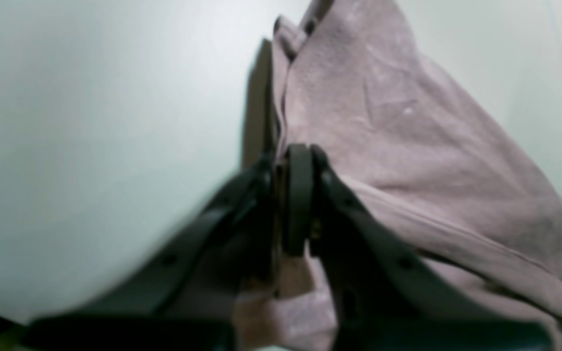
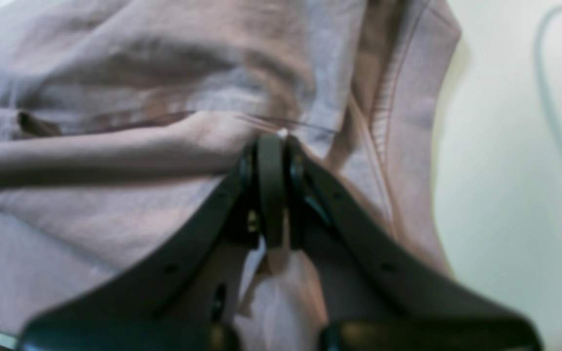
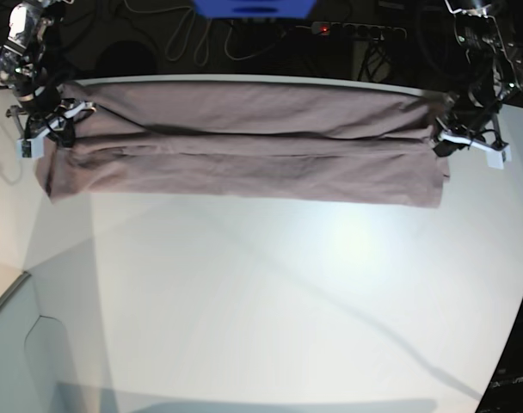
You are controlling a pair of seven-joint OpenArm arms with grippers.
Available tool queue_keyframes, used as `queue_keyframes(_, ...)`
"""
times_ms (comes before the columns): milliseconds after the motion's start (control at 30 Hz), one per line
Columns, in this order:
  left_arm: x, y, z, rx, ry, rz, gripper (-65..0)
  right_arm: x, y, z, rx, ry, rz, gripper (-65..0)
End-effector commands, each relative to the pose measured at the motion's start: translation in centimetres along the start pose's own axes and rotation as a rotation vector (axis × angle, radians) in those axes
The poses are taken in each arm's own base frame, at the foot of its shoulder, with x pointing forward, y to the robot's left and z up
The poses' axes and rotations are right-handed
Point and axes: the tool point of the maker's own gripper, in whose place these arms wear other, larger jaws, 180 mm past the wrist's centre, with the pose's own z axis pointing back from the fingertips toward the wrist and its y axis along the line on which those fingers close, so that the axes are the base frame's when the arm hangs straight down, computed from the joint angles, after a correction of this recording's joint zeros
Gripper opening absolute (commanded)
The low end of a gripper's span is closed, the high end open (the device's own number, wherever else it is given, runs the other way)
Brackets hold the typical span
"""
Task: Layout the t-shirt on the table in an organized manner, then fold the t-shirt properly
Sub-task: 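Hold the strip ends with both grippers and smooth the strip flat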
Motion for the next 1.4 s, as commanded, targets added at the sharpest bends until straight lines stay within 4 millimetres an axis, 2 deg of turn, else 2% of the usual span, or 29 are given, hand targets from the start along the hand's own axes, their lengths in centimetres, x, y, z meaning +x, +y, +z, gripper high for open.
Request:
queue_keyframes(0,1.7,-0.3,0.3,-0.014,-0.047,-0.01,-64.9,1.2,-0.3,0.3,0.005,-0.038,0.014,-65.0)
queue_keyframes(167,3.2,-1.3,1.0,-0.032,-0.089,-0.045,-64.9,0.7,-0.3,0.4,0.006,-0.027,0.014,-65.0)
queue_keyframes(267,4.1,-2.3,1.4,-0.046,-0.117,-0.067,-64.9,0.5,0.9,0.0,0.038,-0.017,0.03,-65.0)
queue_keyframes(400,4.6,-2.8,1.6,-0.057,-0.131,-0.076,-64.9,-0.2,1.2,0.2,0.047,0.0,0.035,-65.0)
queue_keyframes(500,4.1,-2.7,1.8,-0.053,-0.122,-0.079,-64.9,-0.3,1.3,0.3,0.048,0.002,0.036,-65.0)
queue_keyframes(767,4.5,-2.4,1.9,-0.047,-0.127,-0.085,-64.9,-0.5,1.3,0.3,0.049,0.005,0.037,-65.0)
queue_keyframes(900,4.7,-2.4,1.9,-0.047,-0.133,-0.085,-64.9,-0.8,2.9,-0.1,0.091,0.02,0.057,-65.0)
queue_keyframes(1067,5.8,-1.0,2.7,-0.015,-0.17,-0.062,-64.9,-1.7,3.7,0.0,0.105,0.033,0.042,-65.0)
queue_keyframes(1267,6.5,-0.7,2.9,-0.01,-0.176,-0.077,-64.9,-1.9,3.9,0.0,0.107,0.036,0.04,-65.0)
queue_keyframes(1367,6.6,-0.7,2.9,-0.008,-0.177,-0.078,-64.9,-2.0,4.8,-0.2,0.132,0.043,0.051,-65.0)
